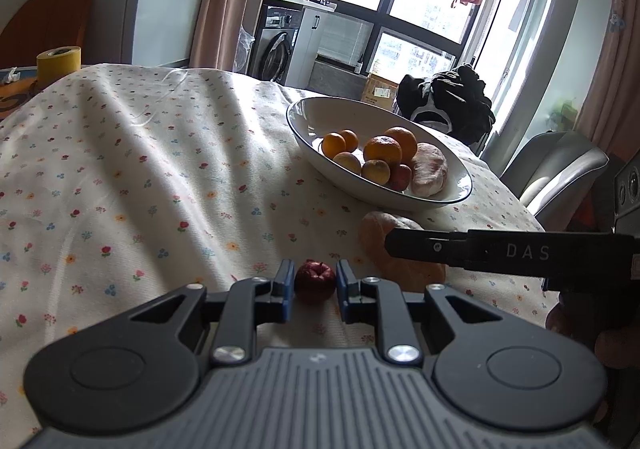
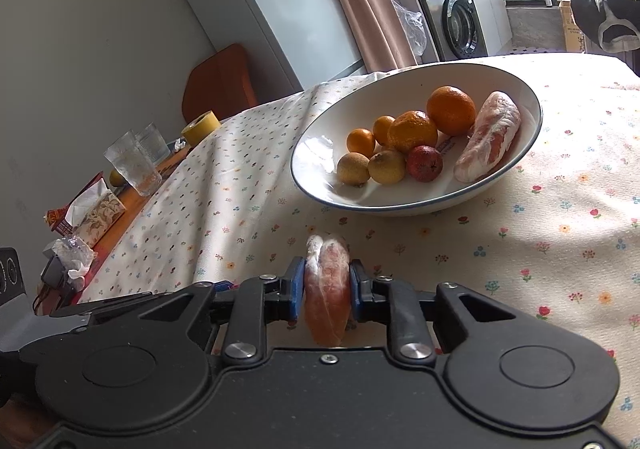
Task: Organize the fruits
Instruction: 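Carry the red apple to the bowl with the left while the right carries the bag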
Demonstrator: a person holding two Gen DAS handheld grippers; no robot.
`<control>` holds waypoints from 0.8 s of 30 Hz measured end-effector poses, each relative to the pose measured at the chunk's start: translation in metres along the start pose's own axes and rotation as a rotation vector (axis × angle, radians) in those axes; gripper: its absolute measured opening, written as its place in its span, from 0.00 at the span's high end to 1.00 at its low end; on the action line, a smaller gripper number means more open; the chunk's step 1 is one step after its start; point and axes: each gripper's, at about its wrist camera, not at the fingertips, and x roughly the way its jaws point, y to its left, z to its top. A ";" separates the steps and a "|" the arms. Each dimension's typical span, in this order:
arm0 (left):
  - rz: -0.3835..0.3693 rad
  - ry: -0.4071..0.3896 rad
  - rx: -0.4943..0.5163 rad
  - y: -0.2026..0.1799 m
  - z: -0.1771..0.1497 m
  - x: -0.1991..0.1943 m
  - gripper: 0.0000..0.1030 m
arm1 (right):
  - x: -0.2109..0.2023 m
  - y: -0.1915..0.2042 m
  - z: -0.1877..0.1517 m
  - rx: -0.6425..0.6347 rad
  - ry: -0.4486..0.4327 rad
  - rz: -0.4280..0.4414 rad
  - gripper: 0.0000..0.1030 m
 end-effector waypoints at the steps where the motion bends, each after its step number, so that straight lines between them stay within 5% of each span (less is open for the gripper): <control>1: 0.000 -0.002 -0.001 0.001 0.000 -0.001 0.81 | -0.001 0.001 0.000 -0.005 -0.003 -0.002 0.80; 24: -0.009 -0.084 0.003 -0.007 0.040 -0.013 0.81 | -0.037 0.001 0.040 -0.037 -0.145 -0.042 0.80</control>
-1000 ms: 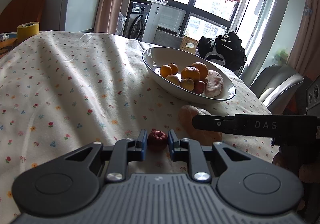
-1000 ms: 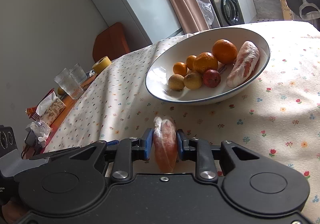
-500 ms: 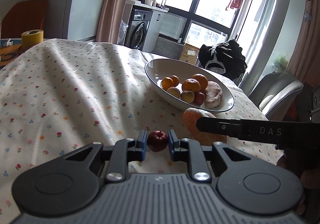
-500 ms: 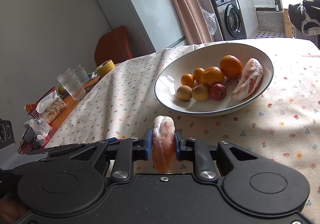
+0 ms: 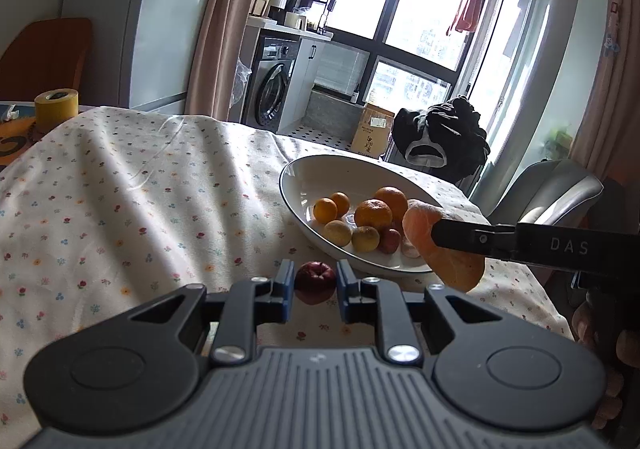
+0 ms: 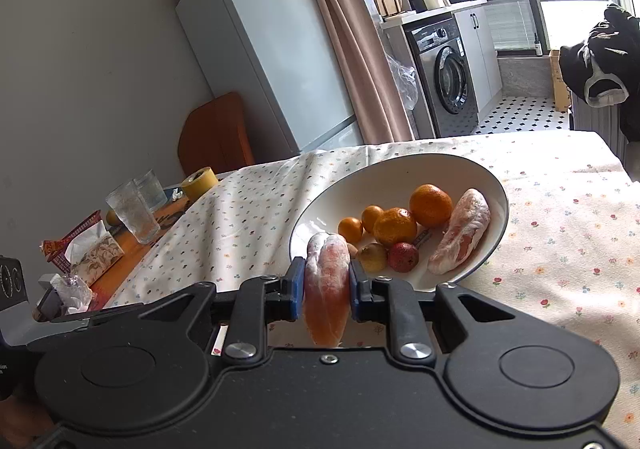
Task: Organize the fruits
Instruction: 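Carry the red apple to the bowl with the left while the right carries the bag, then release the apple into the bowl from the left gripper while the right drops the bag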
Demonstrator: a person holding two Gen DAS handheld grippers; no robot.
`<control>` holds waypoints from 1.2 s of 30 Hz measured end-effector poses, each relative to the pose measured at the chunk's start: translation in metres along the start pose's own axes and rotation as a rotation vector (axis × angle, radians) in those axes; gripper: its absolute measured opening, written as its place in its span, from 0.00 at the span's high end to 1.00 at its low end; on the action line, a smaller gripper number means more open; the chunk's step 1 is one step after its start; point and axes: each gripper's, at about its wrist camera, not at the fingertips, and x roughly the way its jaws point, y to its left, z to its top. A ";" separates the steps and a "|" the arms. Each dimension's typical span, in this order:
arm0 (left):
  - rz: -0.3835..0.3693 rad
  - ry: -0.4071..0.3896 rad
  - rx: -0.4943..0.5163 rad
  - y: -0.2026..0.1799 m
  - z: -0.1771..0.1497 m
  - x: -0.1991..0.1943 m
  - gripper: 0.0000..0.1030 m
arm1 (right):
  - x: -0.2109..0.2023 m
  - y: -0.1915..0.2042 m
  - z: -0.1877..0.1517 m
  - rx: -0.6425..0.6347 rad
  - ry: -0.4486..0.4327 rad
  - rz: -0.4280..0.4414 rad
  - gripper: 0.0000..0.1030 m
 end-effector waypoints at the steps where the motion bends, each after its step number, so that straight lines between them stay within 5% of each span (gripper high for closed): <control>1: -0.002 0.000 0.004 -0.002 0.003 0.003 0.81 | 0.000 -0.002 0.002 0.002 -0.005 -0.005 0.80; 21: -0.055 0.118 0.052 -0.026 0.047 0.089 0.80 | 0.055 -0.044 0.052 0.003 0.010 -0.027 0.80; 36: -0.003 0.137 -0.001 -0.004 0.057 0.105 0.72 | 0.098 -0.053 0.063 0.023 0.038 -0.006 0.78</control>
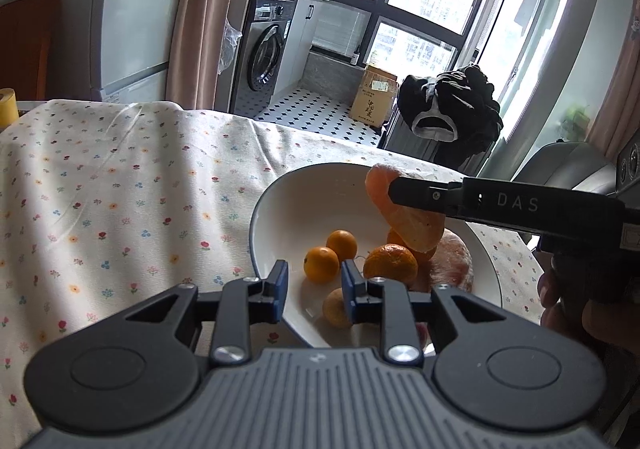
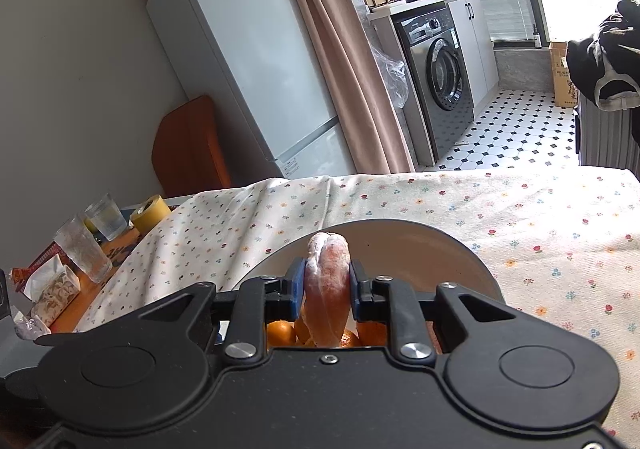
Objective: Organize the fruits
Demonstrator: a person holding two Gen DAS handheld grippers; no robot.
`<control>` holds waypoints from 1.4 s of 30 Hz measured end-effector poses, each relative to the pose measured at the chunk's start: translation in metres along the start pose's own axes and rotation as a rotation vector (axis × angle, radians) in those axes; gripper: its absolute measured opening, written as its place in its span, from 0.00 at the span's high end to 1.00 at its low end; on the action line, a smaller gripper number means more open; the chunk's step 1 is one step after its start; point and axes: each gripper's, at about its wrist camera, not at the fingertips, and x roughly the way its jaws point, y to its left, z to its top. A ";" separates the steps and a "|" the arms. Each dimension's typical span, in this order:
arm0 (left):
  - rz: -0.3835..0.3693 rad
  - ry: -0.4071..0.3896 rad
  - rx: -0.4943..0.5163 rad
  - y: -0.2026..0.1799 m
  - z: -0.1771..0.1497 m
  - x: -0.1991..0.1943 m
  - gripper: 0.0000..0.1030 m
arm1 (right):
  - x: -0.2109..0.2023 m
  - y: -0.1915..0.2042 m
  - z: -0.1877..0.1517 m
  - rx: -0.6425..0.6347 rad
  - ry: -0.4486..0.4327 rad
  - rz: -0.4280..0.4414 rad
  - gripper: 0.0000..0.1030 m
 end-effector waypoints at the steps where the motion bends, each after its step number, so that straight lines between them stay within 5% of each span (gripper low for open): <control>1: -0.004 -0.004 -0.002 0.001 0.000 -0.001 0.69 | 0.001 -0.001 0.000 0.011 0.003 -0.001 0.76; 5: -0.001 -0.019 0.017 -0.002 0.001 -0.008 0.58 | -0.001 0.001 0.001 0.006 -0.005 -0.009 0.74; 7: 0.024 -0.036 0.026 -0.004 0.000 -0.013 0.44 | -0.003 0.003 0.002 0.003 -0.009 -0.017 0.74; 18: 0.066 -0.089 -0.013 -0.005 -0.007 -0.047 0.34 | -0.037 0.015 -0.007 -0.014 -0.031 -0.019 0.72; 30: 0.064 -0.107 -0.027 -0.004 -0.017 -0.077 0.20 | -0.070 0.024 -0.028 -0.018 -0.027 -0.067 0.54; 36: 0.056 -0.103 -0.033 -0.004 -0.020 -0.089 0.15 | -0.088 0.034 -0.032 -0.031 -0.046 -0.091 0.36; 42: 0.043 -0.099 -0.024 -0.005 -0.024 -0.107 0.11 | -0.114 0.041 -0.033 -0.012 -0.097 -0.127 0.01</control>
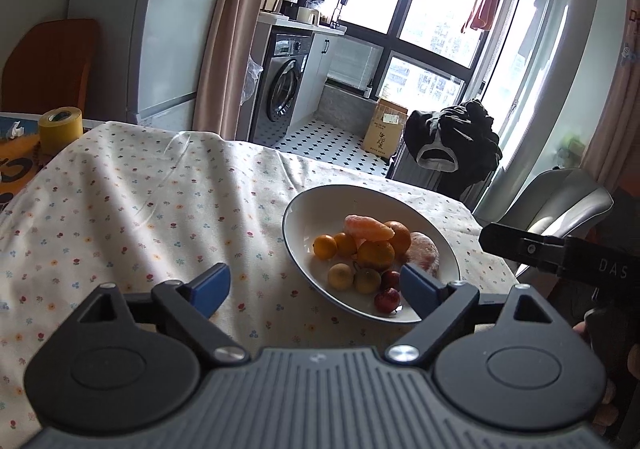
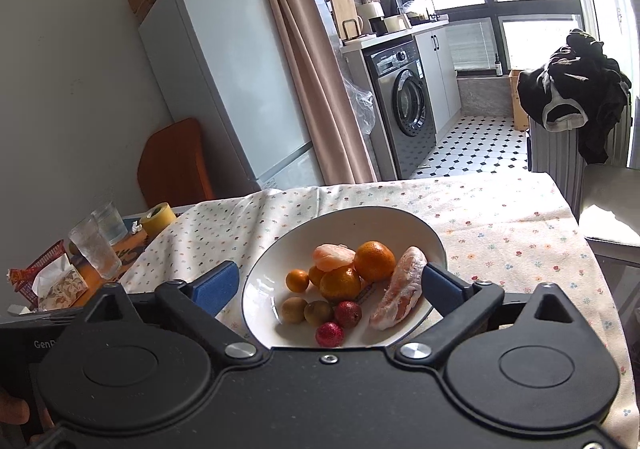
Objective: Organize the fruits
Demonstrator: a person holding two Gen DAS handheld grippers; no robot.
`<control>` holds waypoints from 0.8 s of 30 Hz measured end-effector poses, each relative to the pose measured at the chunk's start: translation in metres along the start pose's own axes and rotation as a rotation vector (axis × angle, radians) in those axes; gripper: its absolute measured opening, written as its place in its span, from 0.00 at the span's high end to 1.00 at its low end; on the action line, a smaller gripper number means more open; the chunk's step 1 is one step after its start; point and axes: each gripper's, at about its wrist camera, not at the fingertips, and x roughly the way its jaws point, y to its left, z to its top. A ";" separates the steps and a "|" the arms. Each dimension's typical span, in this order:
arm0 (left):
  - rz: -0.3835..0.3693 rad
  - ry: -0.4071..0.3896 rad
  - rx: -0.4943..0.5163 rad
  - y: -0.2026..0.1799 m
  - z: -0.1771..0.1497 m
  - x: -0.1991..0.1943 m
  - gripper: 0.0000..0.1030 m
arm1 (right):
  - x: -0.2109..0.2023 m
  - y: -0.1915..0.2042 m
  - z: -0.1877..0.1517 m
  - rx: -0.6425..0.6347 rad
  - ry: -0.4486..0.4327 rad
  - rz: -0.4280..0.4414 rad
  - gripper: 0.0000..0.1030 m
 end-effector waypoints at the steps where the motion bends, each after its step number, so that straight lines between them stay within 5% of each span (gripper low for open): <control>1: -0.002 0.001 0.001 0.000 0.000 -0.003 0.09 | -0.004 0.001 0.000 -0.005 -0.005 -0.010 0.00; 24: 0.018 0.025 0.041 0.006 -0.023 -0.075 0.00 | -0.069 0.042 -0.017 -0.083 -0.007 -0.019 0.00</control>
